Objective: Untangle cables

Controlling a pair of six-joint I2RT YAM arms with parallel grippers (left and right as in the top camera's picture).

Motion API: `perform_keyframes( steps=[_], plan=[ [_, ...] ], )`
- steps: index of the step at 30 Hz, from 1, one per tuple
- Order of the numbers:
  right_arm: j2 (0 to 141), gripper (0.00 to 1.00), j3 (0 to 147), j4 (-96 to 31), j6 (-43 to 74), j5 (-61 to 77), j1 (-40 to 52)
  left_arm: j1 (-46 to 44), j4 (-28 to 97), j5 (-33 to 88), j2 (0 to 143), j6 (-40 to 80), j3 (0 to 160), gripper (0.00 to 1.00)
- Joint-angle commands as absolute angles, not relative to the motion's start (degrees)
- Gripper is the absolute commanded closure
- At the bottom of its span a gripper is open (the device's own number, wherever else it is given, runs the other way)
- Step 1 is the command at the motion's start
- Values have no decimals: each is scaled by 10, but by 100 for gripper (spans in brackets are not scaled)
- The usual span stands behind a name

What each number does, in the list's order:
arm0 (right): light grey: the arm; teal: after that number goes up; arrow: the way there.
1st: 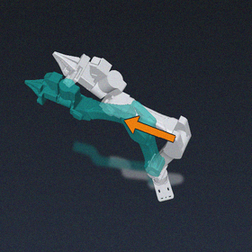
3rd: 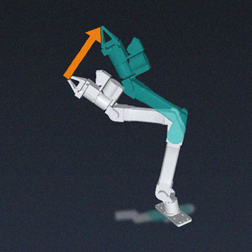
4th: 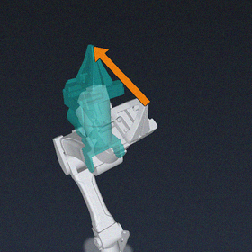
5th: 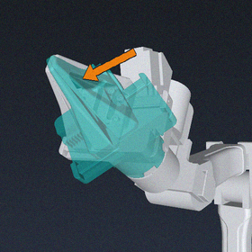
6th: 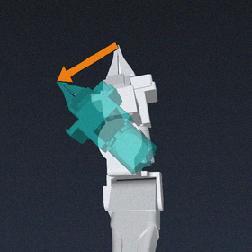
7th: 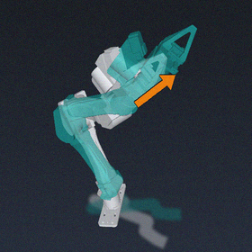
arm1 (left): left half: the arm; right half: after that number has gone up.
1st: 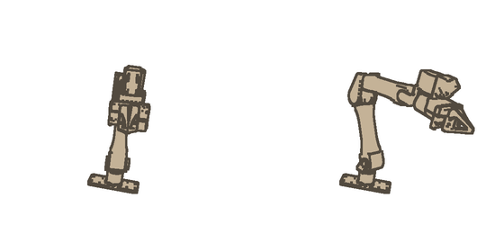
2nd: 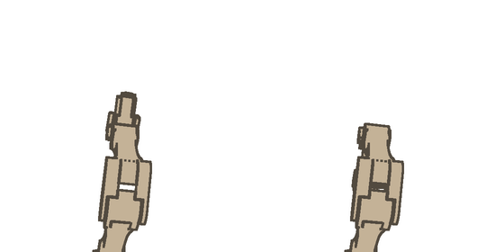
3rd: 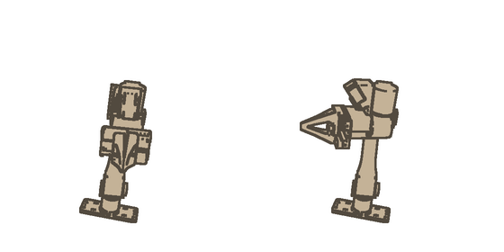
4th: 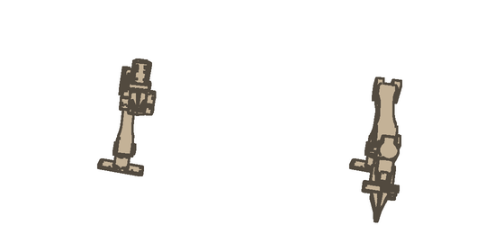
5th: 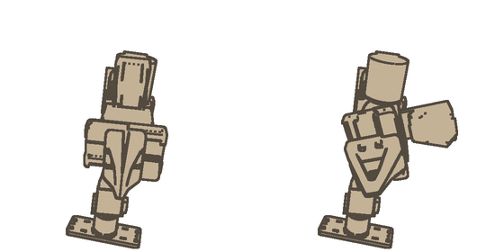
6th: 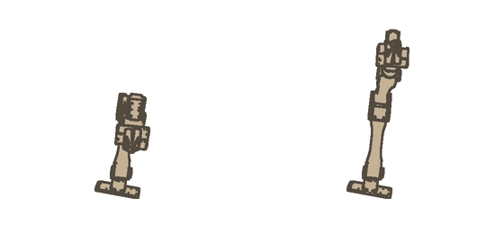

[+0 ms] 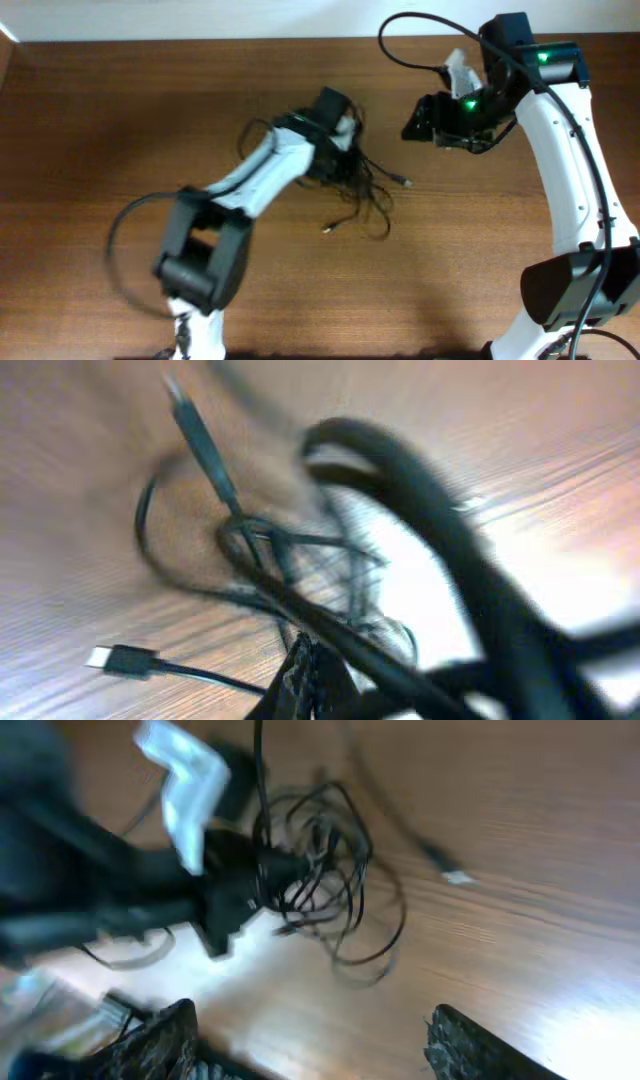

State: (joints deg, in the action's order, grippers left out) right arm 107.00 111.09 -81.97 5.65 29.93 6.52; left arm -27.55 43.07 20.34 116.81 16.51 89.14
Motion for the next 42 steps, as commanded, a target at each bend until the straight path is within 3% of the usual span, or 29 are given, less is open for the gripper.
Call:
perform_keyframes(
  steps=[1, 6, 11, 17, 22, 34, 37, 42],
  plan=[
    [1066, 27, 1108, -787, 13, 390, 103, -218, 427, 330, 1014, 196, 940, 100],
    [1066, 27, 1108, -704, 13, 434, 153, -194, 435, 329, 949, 279, 940, 100],
    [1066, 27, 1108, -678, 8, 443, 162, -193, 569, 122, 950, 369, 939, 100],
    [1072, 27, 1108, -657, 8, 413, 230, -193, 607, 122, 950, 410, 939, 100],
    [1073, 31, 1108, -616, 90, 320, 282, -193, 607, 154, 950, 410, 939, 100],
    [1097, 36, 1108, -548, 165, 250, 281, -147, 596, 369, 950, 409, 939, 100],
    [1100, 49, 1108, -582, 192, 101, 274, -130, 596, 392, 950, 403, 939, 100],
    [1100, 77, 1108, -582, 196, 96, 243, -126, 587, 415, 950, 374, 939, 100]
  ],
)
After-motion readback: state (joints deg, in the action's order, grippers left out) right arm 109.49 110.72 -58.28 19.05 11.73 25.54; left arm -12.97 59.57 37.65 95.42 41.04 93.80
